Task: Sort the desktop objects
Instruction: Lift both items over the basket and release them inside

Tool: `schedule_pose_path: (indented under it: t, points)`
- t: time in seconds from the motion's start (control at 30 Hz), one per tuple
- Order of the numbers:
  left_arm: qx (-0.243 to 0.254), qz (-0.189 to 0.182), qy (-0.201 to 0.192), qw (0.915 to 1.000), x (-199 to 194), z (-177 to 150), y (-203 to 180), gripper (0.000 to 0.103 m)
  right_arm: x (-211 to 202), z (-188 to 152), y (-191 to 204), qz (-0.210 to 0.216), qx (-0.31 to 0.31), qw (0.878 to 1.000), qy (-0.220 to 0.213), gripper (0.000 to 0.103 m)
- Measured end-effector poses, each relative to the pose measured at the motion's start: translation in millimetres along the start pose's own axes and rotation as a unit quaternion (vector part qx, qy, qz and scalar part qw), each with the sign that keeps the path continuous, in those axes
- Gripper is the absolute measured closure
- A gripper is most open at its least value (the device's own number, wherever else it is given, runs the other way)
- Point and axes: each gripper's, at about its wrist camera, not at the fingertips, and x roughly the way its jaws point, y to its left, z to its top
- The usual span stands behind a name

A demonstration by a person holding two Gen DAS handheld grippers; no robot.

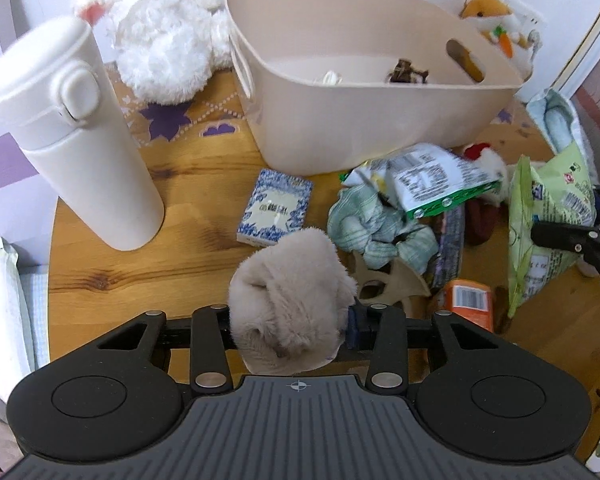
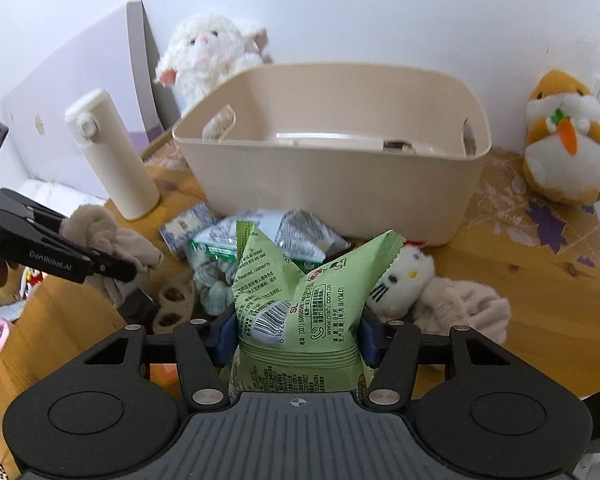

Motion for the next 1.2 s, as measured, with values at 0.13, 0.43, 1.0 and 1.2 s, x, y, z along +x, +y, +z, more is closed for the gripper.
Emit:
schedule_pose_path:
  t: [0.13, 0.43, 1.0, 1.2]
  points:
    - [0.010, -0.004, -0.018, 0.9998, -14, 0, -4, 0.061, -18, 8, 0, -0.002, -0.023, 0.999, -0.023, 0.048]
    - [0.039, -0.015, -0.078, 0.9961, -46, 22, -24, 0.061, -39, 41, -14, -0.024, -0.040, 0.996, -0.076, 0.048]
    - [0.048, 0.011, -0.175, 0.9834, -66, 131, -46, 0.061, -39, 123, -22, -0.065, -0.046, 0.985, -0.153, 0.048]
    - [0.042, 0.021, -0.156, 0.9867, -37, 154, -50, 0.061, -14, 141, -25, -0.074, -0.024, 0.987, -0.143, 0.048]
